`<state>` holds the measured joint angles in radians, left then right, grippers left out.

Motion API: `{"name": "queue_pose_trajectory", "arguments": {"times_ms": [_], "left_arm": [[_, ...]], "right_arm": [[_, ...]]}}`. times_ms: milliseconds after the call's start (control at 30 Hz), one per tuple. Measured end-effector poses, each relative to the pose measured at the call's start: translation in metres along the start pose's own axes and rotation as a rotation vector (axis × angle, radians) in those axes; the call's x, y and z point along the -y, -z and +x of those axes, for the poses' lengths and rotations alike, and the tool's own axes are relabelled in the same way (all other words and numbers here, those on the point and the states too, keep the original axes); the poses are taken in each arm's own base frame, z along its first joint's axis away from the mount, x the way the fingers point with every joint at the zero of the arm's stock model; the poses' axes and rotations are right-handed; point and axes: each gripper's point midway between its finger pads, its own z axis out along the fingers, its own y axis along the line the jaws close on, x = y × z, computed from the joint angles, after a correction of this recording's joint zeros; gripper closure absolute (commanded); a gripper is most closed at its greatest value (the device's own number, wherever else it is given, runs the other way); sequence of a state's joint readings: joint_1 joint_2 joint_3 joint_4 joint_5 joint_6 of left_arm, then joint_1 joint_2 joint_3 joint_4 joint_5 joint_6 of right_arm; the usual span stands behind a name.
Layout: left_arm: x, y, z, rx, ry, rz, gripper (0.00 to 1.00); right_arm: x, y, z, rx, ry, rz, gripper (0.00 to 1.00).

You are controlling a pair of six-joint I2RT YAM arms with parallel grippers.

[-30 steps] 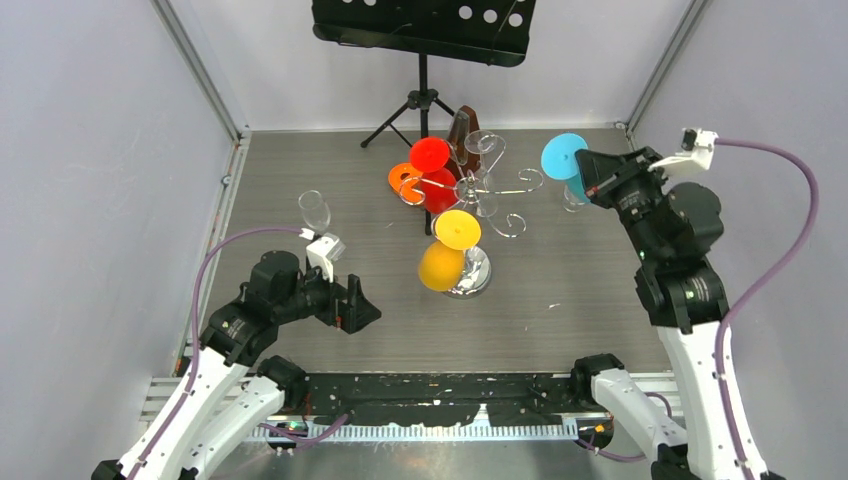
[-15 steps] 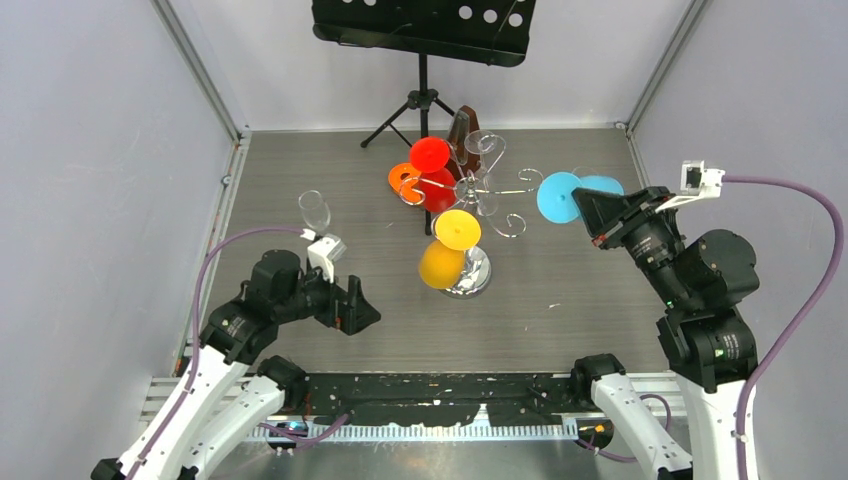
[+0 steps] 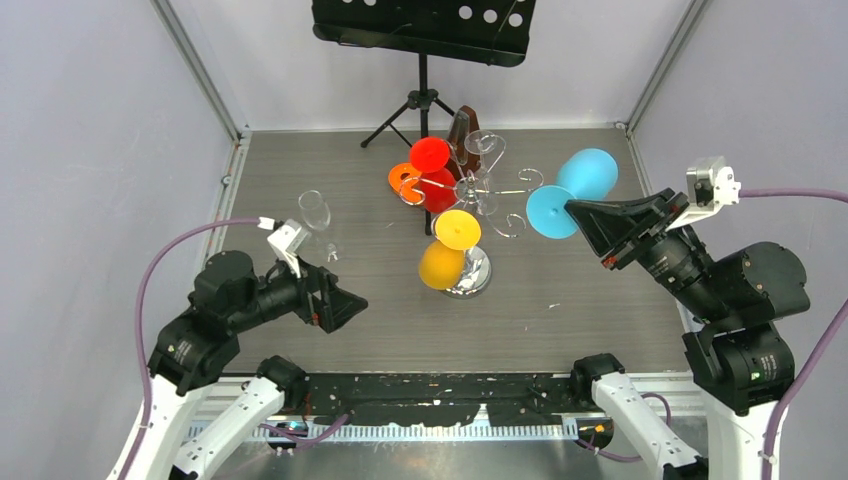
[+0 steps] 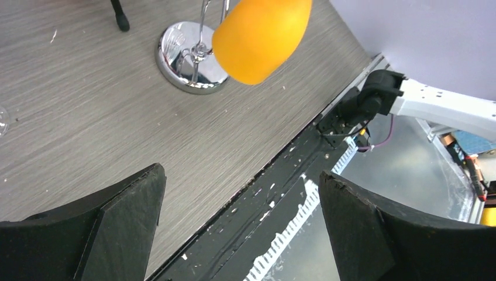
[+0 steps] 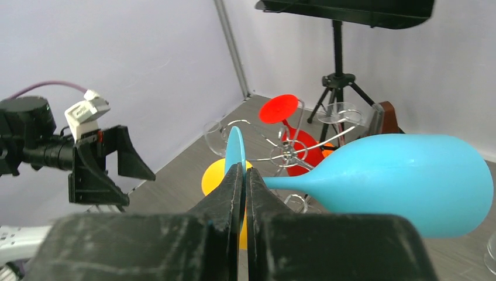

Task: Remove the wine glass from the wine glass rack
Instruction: Place the wine glass at the center of the board.

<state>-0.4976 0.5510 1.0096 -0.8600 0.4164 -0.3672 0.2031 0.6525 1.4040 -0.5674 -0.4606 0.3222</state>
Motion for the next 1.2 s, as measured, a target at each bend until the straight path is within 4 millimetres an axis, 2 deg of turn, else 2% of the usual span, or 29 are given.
{"name": "queue_pose_trajectory", "arguments": {"times_ms": [200, 400, 567, 867, 1133, 1200], "left_arm": [[0.015, 0.011, -0.012, 0.03, 0.028, 0.032, 0.0], [0.022, 0.015, -0.017, 0.043, 0.079, 0.049, 0.01], [0.029, 0.02, -0.022, 0.08, 0.127, 0.067, 0.0], [0.039, 0.031, -0.035, 0.147, 0.157, 0.089, 0.0], [0.046, 0.047, -0.042, 0.212, 0.157, 0.101, 0.0], [0.049, 0.053, -0.045, 0.232, 0.148, 0.108, 0.0]], "right_arm": [[-0.015, -0.011, 0.003, -0.044, 0.039, -0.111, 0.94], [-0.033, -0.028, 0.015, -0.106, 0.084, -0.235, 0.94], [-0.06, -0.035, 0.028, -0.138, 0.159, -0.366, 0.94], [-0.109, -0.034, 0.05, -0.151, 0.33, -0.573, 0.94], [-0.145, -0.04, 0.078, -0.163, 0.467, -0.688, 0.94], [-0.154, -0.04, 0.091, -0.174, 0.503, -0.727, 0.94]]}}
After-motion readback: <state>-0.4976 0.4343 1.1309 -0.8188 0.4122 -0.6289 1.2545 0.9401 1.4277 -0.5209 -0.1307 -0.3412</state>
